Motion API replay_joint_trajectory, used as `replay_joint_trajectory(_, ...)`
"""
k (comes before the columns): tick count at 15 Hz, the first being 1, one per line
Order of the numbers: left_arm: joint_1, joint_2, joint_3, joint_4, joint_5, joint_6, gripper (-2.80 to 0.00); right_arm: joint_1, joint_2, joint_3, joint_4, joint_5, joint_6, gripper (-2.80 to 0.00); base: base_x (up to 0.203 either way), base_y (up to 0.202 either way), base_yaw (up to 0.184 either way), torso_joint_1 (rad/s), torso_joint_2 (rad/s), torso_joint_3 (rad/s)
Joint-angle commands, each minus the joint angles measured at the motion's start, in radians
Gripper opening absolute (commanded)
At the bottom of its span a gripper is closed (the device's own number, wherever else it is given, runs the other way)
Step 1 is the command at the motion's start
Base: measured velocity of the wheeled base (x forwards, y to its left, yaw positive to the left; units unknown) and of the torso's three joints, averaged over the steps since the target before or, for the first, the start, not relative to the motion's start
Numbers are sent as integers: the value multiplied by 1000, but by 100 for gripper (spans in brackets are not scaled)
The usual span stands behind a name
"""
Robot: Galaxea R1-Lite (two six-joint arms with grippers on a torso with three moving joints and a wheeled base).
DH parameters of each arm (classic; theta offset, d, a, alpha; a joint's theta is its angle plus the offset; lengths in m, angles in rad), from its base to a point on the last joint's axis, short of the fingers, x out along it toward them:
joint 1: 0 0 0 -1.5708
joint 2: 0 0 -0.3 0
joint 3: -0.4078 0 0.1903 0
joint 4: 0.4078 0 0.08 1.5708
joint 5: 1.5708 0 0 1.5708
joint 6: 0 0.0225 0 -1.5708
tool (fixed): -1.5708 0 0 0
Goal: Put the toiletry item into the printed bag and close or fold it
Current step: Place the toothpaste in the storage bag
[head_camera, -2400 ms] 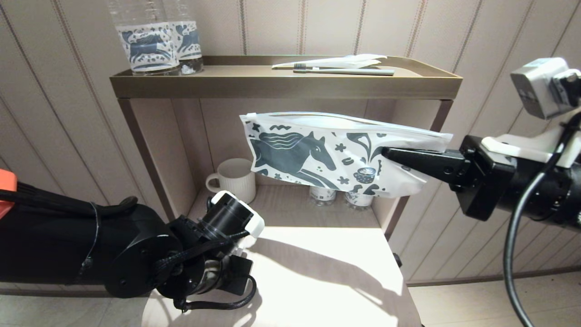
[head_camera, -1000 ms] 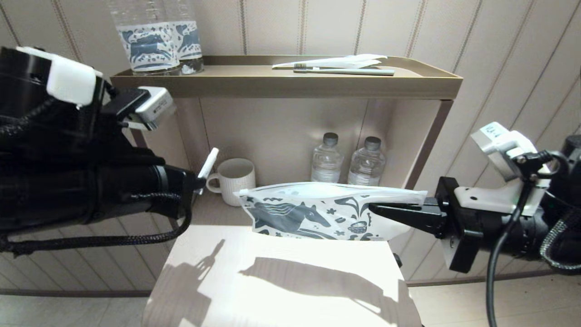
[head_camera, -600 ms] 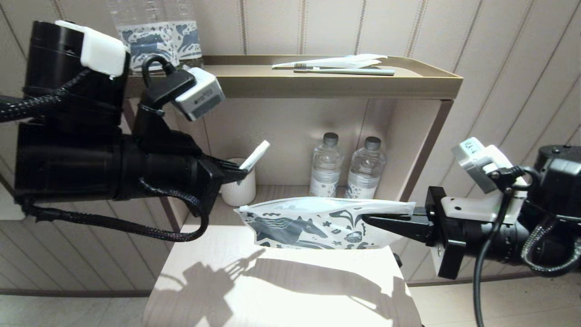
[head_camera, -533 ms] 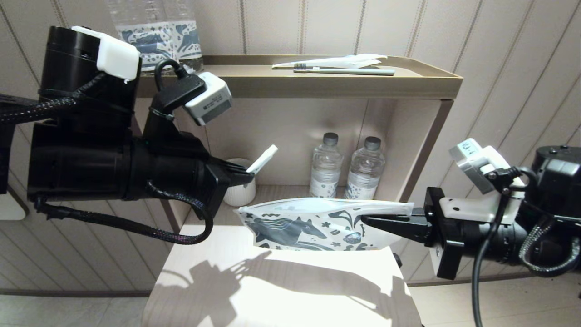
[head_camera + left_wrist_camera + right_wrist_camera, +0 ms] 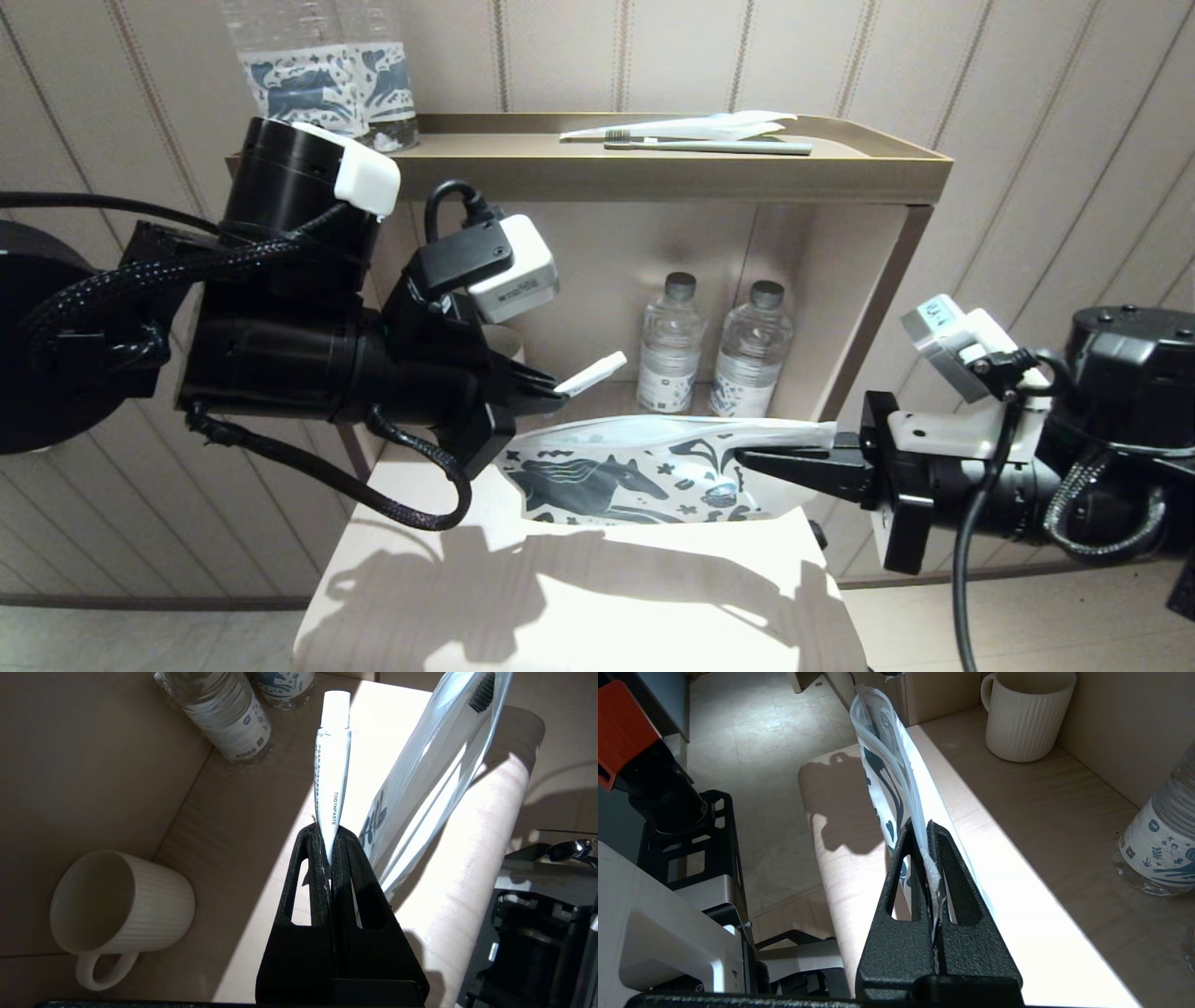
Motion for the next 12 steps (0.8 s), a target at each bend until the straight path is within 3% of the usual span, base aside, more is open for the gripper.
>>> replay_joint_trajectory(1, -2, 37, -27, 3, -13, 7, -280, 1, 4, 1, -4, 4, -1, -280, 0, 0, 0, 0, 0, 0)
replay_joint_trajectory(6, -26, 37, -99, 82, -57, 79, -280, 0, 8, 0, -4, 4, -1, -280, 0, 0, 0, 0, 0, 0)
replay_joint_trajectory(9, -42, 41, -167, 195, -186, 91, -280, -1, 16, 0, -6, 4, -1, -280, 0, 0, 0, 0, 0, 0)
replay_joint_trajectory(12, -49, 66, -200, 251, -190, 126, -280, -3, 27, -1, -6, 4, -2, -280, 0, 0, 0, 0, 0, 0)
